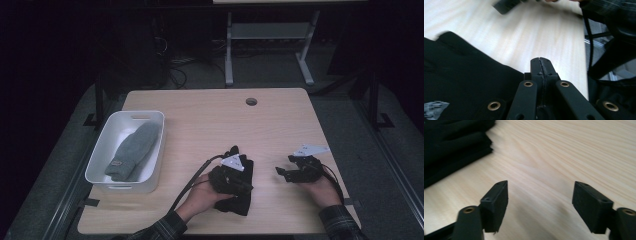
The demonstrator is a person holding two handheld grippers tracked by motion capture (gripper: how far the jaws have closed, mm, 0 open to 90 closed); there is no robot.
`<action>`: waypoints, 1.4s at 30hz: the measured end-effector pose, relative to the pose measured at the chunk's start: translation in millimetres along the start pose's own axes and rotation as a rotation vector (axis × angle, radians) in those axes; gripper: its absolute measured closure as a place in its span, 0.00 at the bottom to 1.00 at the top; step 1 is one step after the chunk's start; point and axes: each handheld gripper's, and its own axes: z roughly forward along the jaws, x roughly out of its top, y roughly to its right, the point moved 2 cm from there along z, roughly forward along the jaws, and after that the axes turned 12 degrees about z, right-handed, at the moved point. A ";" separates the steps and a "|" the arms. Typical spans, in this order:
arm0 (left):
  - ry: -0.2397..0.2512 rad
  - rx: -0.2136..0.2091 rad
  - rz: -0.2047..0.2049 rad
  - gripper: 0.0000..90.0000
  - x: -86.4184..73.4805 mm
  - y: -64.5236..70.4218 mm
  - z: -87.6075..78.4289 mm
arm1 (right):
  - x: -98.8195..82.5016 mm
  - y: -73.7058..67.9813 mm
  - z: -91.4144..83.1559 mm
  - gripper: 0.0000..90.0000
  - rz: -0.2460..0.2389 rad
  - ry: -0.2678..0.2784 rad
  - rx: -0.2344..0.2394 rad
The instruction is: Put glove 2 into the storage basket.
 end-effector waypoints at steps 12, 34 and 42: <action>-0.139 0.037 0.013 0.99 -21.8 8.1 -5.7 | -3.9 9.5 6.0 0.24 0.018 -0.015 -0.036; -0.124 0.219 -0.044 0.83 -52.9 -13.7 -85.8 | -7.3 12.4 15.2 0.13 0.028 0.002 -0.044; -0.167 0.276 0.019 0.28 -31.6 -43.8 -68.7 | -7.3 12.5 15.2 0.13 0.028 0.002 -0.044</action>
